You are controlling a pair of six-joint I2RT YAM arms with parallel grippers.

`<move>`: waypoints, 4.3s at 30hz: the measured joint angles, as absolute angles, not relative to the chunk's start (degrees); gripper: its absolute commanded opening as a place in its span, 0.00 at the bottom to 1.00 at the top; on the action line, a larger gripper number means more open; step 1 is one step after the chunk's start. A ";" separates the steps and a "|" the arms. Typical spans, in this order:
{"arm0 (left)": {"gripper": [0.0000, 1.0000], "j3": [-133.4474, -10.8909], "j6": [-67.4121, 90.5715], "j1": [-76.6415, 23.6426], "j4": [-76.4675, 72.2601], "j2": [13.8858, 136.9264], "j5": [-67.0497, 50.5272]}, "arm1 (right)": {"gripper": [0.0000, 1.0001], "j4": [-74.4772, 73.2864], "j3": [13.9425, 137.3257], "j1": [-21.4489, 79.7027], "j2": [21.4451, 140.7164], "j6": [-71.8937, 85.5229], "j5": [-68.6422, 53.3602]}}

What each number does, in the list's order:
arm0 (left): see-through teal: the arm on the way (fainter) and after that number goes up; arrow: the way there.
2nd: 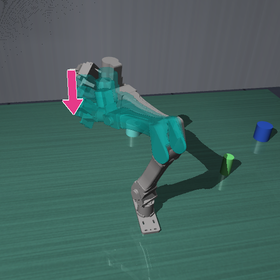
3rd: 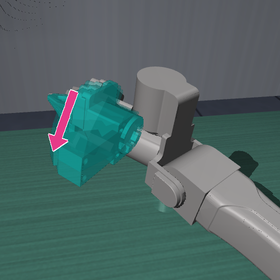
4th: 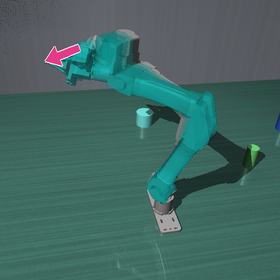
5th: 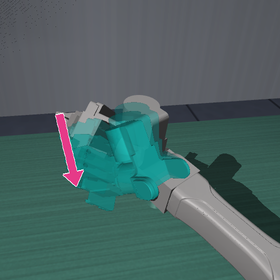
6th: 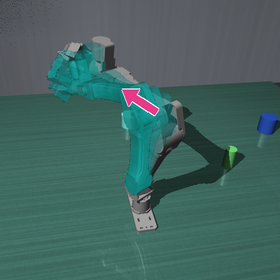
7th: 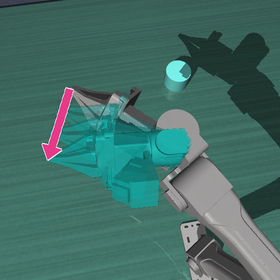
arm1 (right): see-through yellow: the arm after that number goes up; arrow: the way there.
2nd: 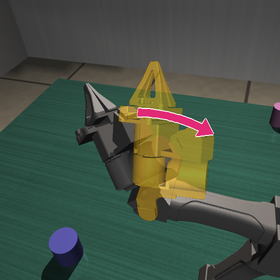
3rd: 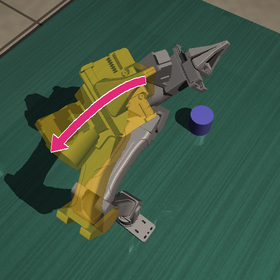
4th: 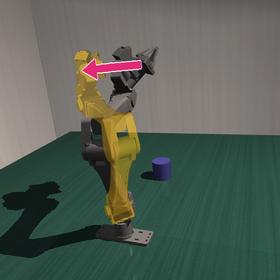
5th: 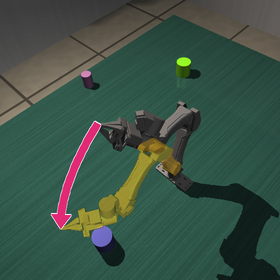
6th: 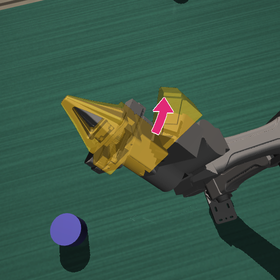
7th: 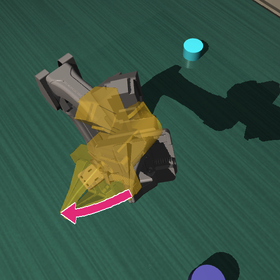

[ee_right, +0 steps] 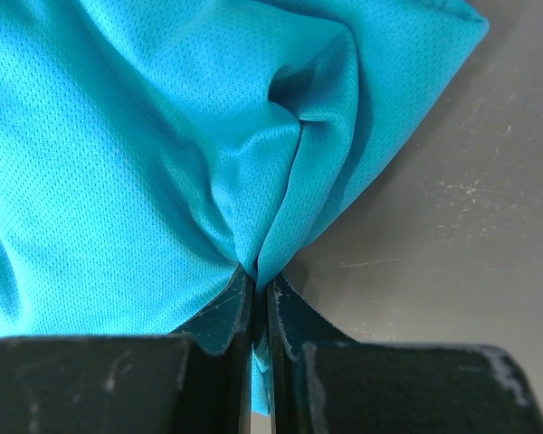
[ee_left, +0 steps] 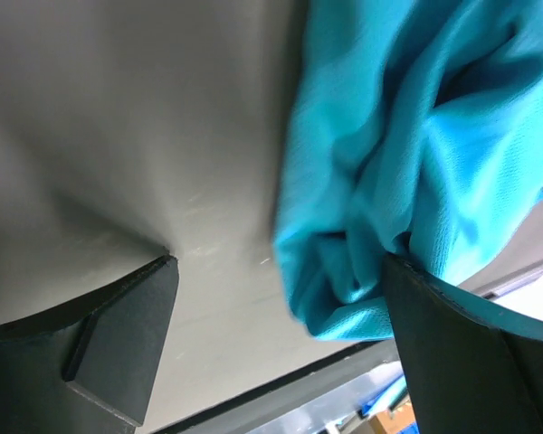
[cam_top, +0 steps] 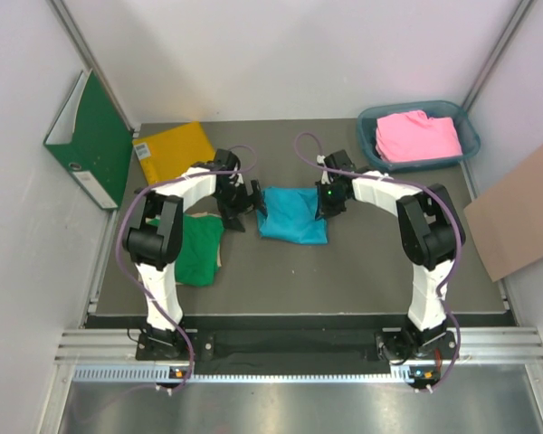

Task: Fold and stack the t-shirts
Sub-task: Put the neatly folded tshirt into the corner of the board with the left arm

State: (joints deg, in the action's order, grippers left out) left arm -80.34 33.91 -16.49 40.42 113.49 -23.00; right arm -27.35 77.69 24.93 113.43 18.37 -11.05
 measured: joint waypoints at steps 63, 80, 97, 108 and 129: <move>0.00 -94.80 35.48 -25.41 45.17 124.25 -17.89 | 0.82 -27.68 78.67 23.18 113.49 15.09 -18.13; 0.00 -99.88 28.97 -22.52 68.36 111.77 0.19 | 0.89 -25.89 75.75 23.07 110.93 14.81 -15.49; 0.00 -87.20 31.11 -9.37 74.50 90.45 5.26 | 0.90 -26.00 75.83 23.05 110.98 14.55 -15.79; 0.00 -82.59 30.06 0.23 75.53 83.22 6.92 | 0.90 -26.61 76.66 23.03 111.53 14.48 -16.43; 0.01 -67.96 27.62 11.60 70.91 91.00 7.42 | 0.91 -26.41 76.66 23.03 111.61 14.48 -17.47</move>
